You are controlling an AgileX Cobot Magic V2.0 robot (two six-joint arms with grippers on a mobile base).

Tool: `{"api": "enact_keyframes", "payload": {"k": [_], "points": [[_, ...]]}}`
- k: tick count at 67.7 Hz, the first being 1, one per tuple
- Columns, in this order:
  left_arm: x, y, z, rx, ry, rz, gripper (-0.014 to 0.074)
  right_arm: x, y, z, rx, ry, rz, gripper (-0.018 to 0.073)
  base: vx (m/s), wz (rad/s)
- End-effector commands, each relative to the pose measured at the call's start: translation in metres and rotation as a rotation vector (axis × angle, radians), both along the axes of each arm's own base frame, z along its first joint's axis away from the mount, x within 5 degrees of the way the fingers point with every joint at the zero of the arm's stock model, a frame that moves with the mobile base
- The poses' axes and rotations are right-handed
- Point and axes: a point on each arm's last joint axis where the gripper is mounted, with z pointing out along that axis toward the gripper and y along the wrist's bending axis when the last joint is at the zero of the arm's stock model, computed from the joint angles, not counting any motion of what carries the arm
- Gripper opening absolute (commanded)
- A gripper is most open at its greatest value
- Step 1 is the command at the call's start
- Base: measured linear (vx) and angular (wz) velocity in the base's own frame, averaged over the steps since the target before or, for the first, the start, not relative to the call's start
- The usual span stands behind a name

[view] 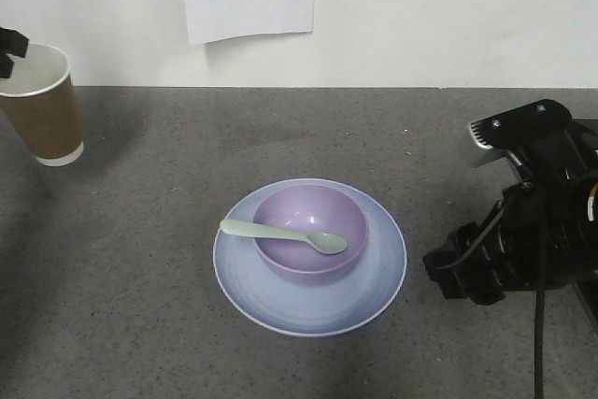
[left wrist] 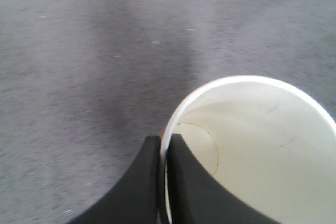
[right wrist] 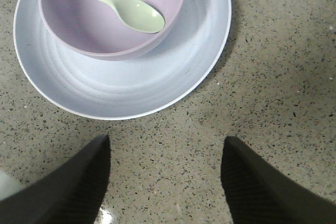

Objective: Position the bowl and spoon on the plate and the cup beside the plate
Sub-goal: 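Grip the paper cup rim with the left gripper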

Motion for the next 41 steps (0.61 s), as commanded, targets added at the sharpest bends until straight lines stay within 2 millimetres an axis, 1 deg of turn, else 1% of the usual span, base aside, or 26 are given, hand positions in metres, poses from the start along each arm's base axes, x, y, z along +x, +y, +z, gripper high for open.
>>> {"api": "enact_keyframes", "payload": {"k": [1, 8, 15, 22, 29, 34, 41], "points": [[-0.012, -0.026, 0.032, -0.028, -0.107, -0.060, -0.0008, 0.001, -0.001, 0.015, 0.037, -0.086, -0.010, 0.0456, 0.00, 0.00], [-0.016, -0.045, 0.026, -0.028, -0.092, -0.109, -0.0008, 0.001, -0.001, 0.015, 0.037, -0.086, -0.010, 0.0456, 0.00, 0.00], [-0.024, -0.056, 0.013, -0.026, -0.085, -0.135, -0.0008, 0.001, -0.001, 0.015, 0.037, -0.088, -0.010, 0.0456, 0.00, 0.00], [-0.041, -0.061, -0.007, -0.035, -0.072, -0.140, -0.0008, 0.001, -0.001, 0.015, 0.037, -0.088, -0.010, 0.0456, 0.00, 0.00], [-0.057, -0.064, -0.021, -0.059, -0.071, -0.144, -0.0008, 0.001, -0.001, 0.015, 0.037, -0.088, -0.010, 0.0456, 0.00, 0.00], [-0.068, -0.067, -0.028, -0.091, -0.066, -0.160, -0.0008, 0.001, -0.001, 0.015, 0.037, -0.088, -0.010, 0.0456, 0.00, 0.00], [-0.078, -0.071, -0.032, -0.135, -0.056, -0.182, -0.0008, 0.001, -0.001, 0.015, 0.037, -0.088, -0.010, 0.0456, 0.00, 0.00]]}}
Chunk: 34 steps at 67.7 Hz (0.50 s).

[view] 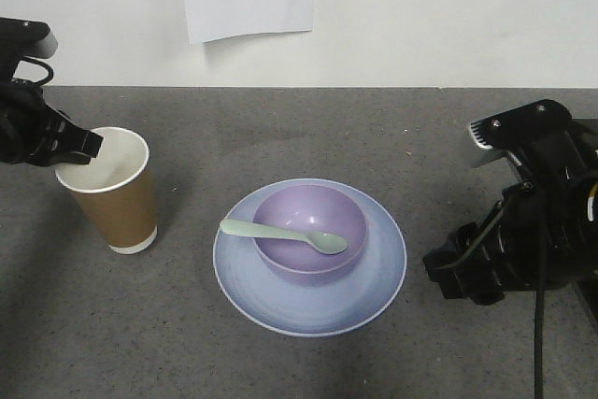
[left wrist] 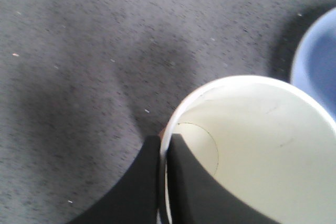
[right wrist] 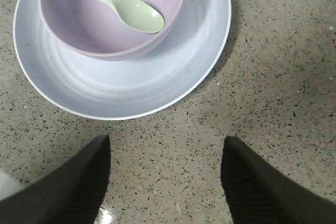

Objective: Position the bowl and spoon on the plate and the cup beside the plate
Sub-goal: 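Grip the paper cup rim with the left gripper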

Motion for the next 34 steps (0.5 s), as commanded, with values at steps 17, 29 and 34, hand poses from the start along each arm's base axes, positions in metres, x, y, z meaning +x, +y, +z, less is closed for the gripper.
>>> {"api": "enact_keyframes", "payload": {"k": [17, 29, 34], "points": [[-0.0172, -0.0094, 0.0178, -0.106, -0.067, -0.019, -0.0008, 0.0011, -0.0008, 0.0149, 0.037, -0.087, -0.010, 0.0456, 0.00, 0.00], [-0.0183, -0.0118, 0.0170, -0.105, -0.054, -0.032, -0.0008, 0.0011, -0.0008, 0.0149, 0.037, -0.087, -0.010, 0.0456, 0.00, 0.00], [-0.0173, -0.0154, 0.0156, -0.103, -0.054, -0.042, -0.0008, 0.0011, -0.0008, 0.0149, 0.037, -0.087, -0.010, 0.0456, 0.00, 0.00]]}}
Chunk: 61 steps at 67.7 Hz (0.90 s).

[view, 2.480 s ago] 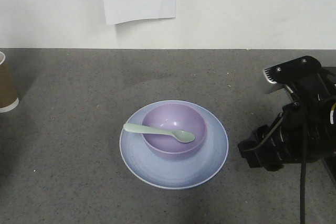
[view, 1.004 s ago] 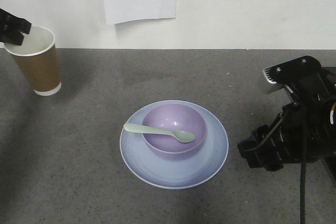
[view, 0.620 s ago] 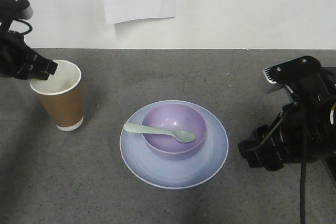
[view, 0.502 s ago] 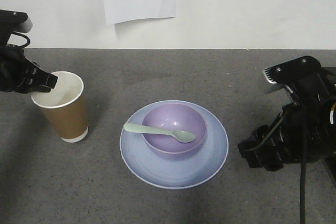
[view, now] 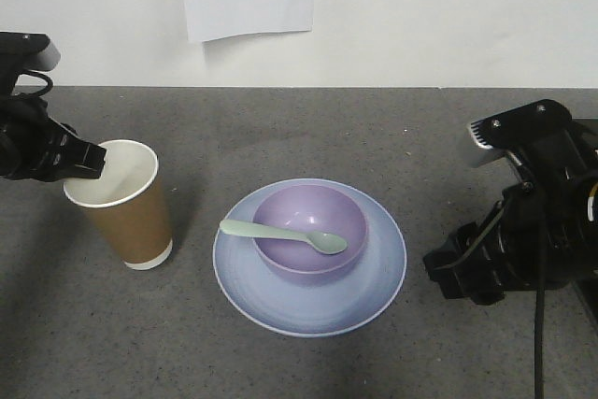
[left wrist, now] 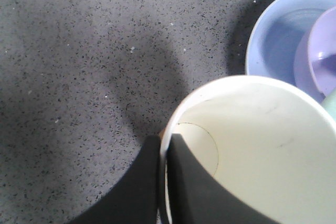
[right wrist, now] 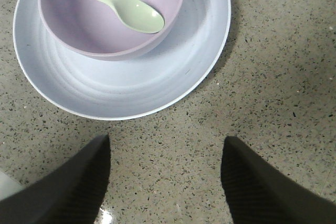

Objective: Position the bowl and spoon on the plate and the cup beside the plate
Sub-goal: 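Grip the paper cup rim with the left gripper, then slide the paper cup toward the plate with the left gripper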

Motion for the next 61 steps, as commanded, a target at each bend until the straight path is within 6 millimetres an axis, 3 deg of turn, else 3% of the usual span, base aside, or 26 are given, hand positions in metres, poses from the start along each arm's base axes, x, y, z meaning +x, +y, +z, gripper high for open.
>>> {"api": "enact_keyframes", "payload": {"k": [1, 13, 61], "points": [[-0.0030, -0.0079, 0.0192, -0.040, -0.082, -0.003, -0.0008, 0.0010, -0.0008, 0.0148, 0.037, -0.086, -0.010, 0.0456, 0.00, 0.00], [0.0000, -0.0171, 0.0151, -0.019, -0.092, -0.040, -0.0008, 0.0011, -0.0008, 0.0149, 0.037, -0.087, -0.010, 0.0456, 0.00, 0.00], [-0.0019, -0.0163, 0.0135, 0.001, -0.072, -0.055, -0.0008, 0.0011, -0.0008, 0.0149, 0.037, -0.087, -0.010, 0.0456, 0.00, 0.00]]}}
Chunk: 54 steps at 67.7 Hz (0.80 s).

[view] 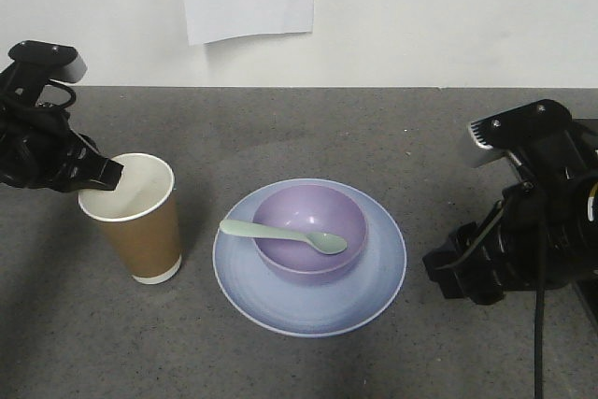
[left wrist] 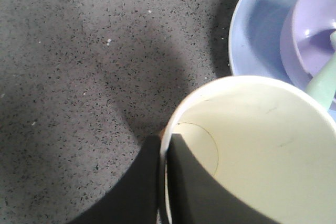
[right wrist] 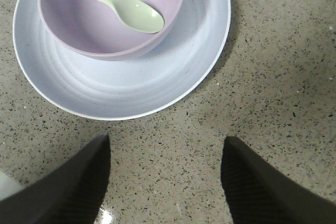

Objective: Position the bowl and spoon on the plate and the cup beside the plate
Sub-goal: 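Slide the paper cup toward the plate with the left gripper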

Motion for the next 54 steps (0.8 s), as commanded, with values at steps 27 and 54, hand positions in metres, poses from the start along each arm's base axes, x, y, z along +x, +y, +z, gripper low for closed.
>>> {"api": "enact_keyframes", "payload": {"k": [27, 54], "points": [[0.012, -0.004, -0.001, -0.023, -0.026, 0.013, -0.0008, 0.001, -0.001, 0.015, 0.037, -0.087, -0.010, 0.0456, 0.00, 0.00], [0.012, -0.005, 0.001, -0.036, -0.045, -0.005, 0.0216, 0.001, -0.001, 0.015, 0.037, -0.087, -0.010, 0.0456, 0.00, 0.00]]}}
